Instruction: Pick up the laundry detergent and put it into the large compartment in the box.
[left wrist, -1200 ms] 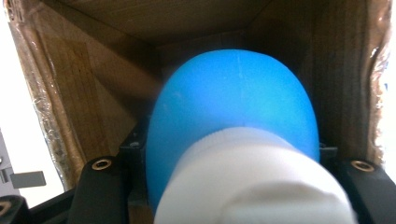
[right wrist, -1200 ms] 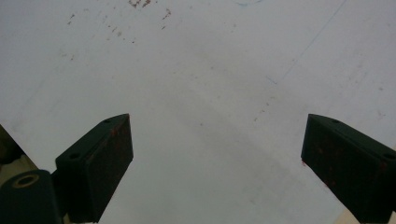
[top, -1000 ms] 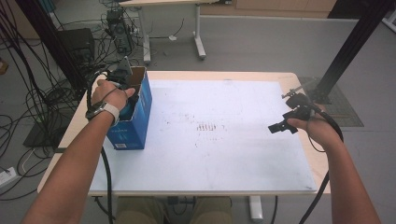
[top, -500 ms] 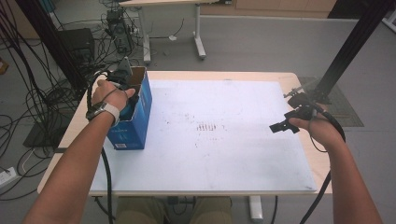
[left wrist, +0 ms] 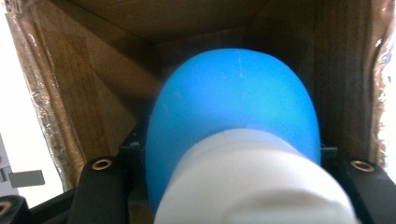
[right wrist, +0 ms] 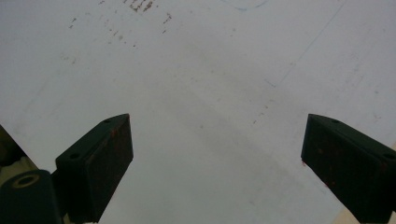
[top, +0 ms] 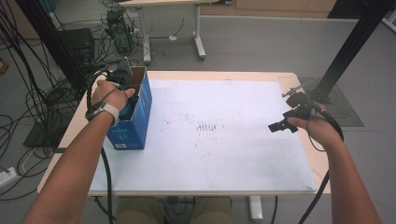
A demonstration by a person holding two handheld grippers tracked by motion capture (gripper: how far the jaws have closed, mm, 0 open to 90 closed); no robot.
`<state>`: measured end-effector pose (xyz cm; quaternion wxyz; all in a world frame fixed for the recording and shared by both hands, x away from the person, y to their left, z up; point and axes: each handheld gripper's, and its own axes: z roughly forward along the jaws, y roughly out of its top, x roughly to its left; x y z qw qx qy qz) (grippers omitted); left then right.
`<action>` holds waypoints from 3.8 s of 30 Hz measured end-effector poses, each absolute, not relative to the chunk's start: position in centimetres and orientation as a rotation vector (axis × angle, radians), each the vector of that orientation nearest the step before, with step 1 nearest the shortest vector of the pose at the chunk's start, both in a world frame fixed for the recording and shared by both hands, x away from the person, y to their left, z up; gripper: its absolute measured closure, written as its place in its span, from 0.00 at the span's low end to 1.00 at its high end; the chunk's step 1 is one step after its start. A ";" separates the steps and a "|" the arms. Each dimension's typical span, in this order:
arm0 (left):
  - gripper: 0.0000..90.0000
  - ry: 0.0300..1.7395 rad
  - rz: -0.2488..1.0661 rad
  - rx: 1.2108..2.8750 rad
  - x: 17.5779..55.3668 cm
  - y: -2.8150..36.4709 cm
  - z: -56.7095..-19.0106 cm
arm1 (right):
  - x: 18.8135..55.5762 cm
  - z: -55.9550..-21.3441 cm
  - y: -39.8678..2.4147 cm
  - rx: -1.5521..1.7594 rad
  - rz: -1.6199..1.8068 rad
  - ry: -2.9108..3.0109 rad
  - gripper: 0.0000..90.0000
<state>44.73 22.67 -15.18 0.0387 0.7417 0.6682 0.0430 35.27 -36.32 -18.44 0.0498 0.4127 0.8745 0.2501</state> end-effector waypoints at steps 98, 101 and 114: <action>0.42 2.036 0.116 2.267 44.7 23.0 -15.3 | 34.8 -18.3 -36.5 1.271 0.765 2.645 0.10; 0.40 2.037 0.118 2.268 44.7 23.0 -15.2 | 34.8 -18.4 -36.5 1.273 0.766 2.644 0.10; 0.33 2.039 0.121 2.279 44.8 23.1 -15.3 | 34.7 -18.4 -36.6 1.280 0.765 2.642 0.10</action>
